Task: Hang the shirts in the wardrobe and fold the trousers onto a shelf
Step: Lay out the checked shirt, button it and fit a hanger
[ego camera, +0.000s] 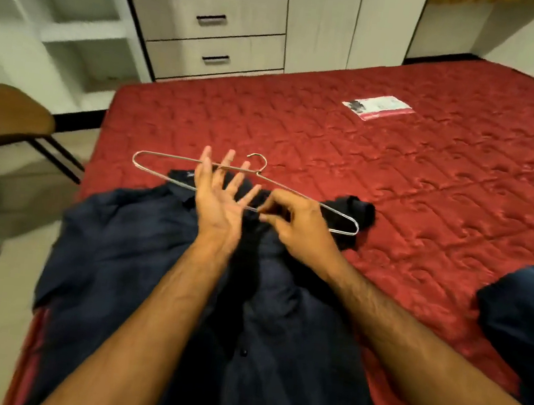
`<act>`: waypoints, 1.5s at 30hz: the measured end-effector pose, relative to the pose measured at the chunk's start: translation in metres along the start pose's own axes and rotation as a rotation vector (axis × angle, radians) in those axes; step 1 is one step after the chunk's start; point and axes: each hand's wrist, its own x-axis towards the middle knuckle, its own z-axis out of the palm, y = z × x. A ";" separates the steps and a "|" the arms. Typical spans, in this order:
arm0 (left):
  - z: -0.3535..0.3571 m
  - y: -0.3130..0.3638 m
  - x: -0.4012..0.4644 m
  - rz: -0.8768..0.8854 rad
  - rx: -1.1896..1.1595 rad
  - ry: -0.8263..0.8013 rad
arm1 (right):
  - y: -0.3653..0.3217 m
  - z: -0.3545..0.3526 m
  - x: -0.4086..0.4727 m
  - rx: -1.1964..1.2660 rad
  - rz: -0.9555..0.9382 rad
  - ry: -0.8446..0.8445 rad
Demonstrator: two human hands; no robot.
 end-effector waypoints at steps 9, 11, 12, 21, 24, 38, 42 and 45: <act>-0.115 0.086 0.026 -0.012 -0.001 0.216 | -0.010 0.082 0.061 0.054 0.025 0.037; -0.130 0.091 0.035 -0.097 0.037 0.187 | -0.008 0.098 0.085 0.019 0.157 -0.057; -0.137 0.094 0.041 -0.130 0.044 0.184 | -0.007 0.108 0.096 0.064 0.228 -0.185; -0.140 0.108 0.110 -0.254 0.168 0.184 | 0.015 0.143 0.151 0.464 0.412 -0.512; -0.137 0.099 0.132 -0.216 0.231 0.199 | 0.035 0.128 0.173 0.541 0.529 -0.332; -0.116 0.043 0.138 -0.007 1.900 -0.120 | 0.059 0.086 0.262 0.403 0.724 0.375; -0.113 0.043 0.125 -0.051 1.629 -0.026 | 0.015 0.076 0.262 0.396 0.705 0.225; -0.110 0.045 0.114 0.129 1.671 -0.002 | -0.004 0.086 0.266 0.340 0.637 0.156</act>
